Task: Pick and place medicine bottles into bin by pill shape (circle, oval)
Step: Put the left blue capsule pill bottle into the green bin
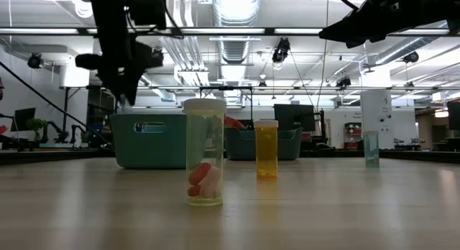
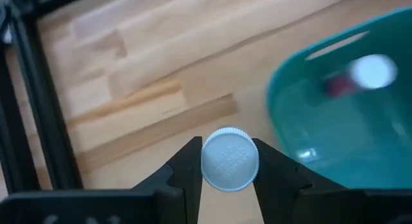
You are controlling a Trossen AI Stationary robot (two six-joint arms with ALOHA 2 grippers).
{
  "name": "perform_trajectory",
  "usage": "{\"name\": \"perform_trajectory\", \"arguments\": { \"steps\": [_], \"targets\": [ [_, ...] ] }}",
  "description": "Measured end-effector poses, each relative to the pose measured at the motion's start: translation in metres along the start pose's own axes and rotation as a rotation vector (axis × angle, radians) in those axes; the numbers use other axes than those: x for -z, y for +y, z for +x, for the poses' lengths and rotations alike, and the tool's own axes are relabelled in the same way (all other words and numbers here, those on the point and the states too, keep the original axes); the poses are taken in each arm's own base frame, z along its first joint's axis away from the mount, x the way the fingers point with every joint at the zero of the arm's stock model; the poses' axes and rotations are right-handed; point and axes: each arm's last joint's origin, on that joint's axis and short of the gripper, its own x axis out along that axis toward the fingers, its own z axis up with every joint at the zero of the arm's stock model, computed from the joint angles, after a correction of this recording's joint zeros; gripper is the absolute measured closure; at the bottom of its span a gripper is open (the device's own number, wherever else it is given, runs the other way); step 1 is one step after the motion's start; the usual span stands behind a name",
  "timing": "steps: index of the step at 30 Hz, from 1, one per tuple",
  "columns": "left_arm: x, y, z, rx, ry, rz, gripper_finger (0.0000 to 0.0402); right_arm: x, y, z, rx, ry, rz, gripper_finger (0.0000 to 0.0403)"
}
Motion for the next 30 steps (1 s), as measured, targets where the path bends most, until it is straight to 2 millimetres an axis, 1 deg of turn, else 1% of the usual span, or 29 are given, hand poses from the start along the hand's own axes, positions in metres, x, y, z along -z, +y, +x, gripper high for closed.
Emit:
{"name": "perform_trajectory", "arguments": {
  "steps": [3,6,9,11,17,21,26,30],
  "targets": [
    [-0.005,-0.007,-0.013,0.049,-0.032,0.030,0.0309,0.000,0.000,0.000,0.000,0.000,-0.001,0.0326],
    [-0.006,-0.015,-0.023,0.096,-0.057,0.050,0.0310,0.000,0.000,0.000,0.000,0.000,-0.002,0.0326],
    [-0.003,-0.025,-0.029,0.122,-0.061,0.082,0.0310,0.000,0.000,0.000,0.000,0.000,-0.002,0.0326],
    [0.000,-0.032,-0.029,0.140,-0.053,0.101,0.0310,0.000,0.000,0.000,0.000,0.000,-0.002,0.0326],
    [0.003,-0.057,-0.009,0.190,0.013,0.196,0.0310,0.000,0.000,0.000,0.000,0.000,-0.002,0.0326],
    [0.002,-0.068,0.009,0.148,0.051,0.242,0.0310,0.000,0.000,0.000,0.001,0.000,-0.009,0.0326],
    [-0.001,-0.073,0.026,0.093,0.077,0.253,0.0311,0.000,0.000,0.000,0.001,0.000,-0.013,0.0326],
    [-0.007,-0.072,0.034,0.053,0.052,0.232,0.0311,0.000,0.000,0.000,0.002,0.000,-0.014,0.0326]
  ]
}}
